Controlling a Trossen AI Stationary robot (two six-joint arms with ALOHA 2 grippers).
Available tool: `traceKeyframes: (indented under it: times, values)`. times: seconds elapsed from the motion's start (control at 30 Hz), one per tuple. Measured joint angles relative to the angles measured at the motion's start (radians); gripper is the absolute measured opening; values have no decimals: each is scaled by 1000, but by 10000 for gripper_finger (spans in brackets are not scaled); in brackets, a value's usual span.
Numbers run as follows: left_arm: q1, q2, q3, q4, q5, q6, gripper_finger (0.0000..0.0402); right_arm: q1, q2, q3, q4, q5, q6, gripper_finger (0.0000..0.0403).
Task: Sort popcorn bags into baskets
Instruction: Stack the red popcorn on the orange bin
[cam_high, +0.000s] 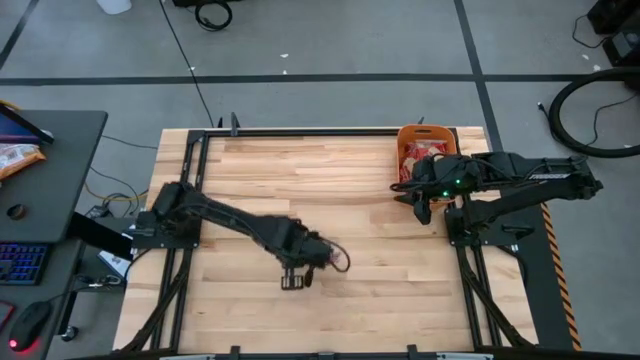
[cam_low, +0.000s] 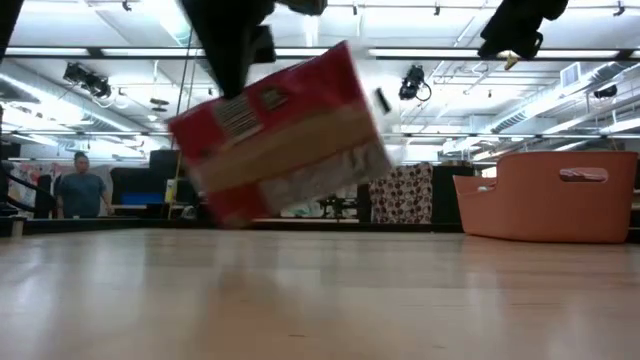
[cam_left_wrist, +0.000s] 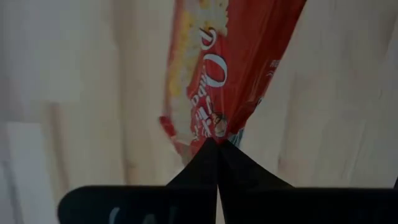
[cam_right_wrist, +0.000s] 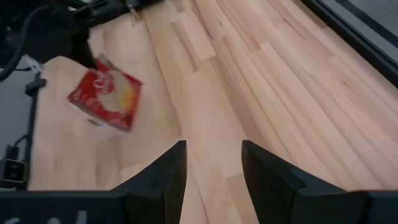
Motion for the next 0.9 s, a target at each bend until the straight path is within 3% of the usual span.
traceKeyframes:
  times: [0.37, 0.57, 0.9]
  values:
    - [110, -82, 2, 177, -49, 0, 1, 59, 11, 0, 62, -32, -84, 158]
    - [142, -87, 1, 320, -28, -6, 1, 97, 73, 0, 148, -100, -187, 158]
    - [161, -87, 1, 364, -1, -7, 0, 149, 152, 0, 258, -130, -295, 158]
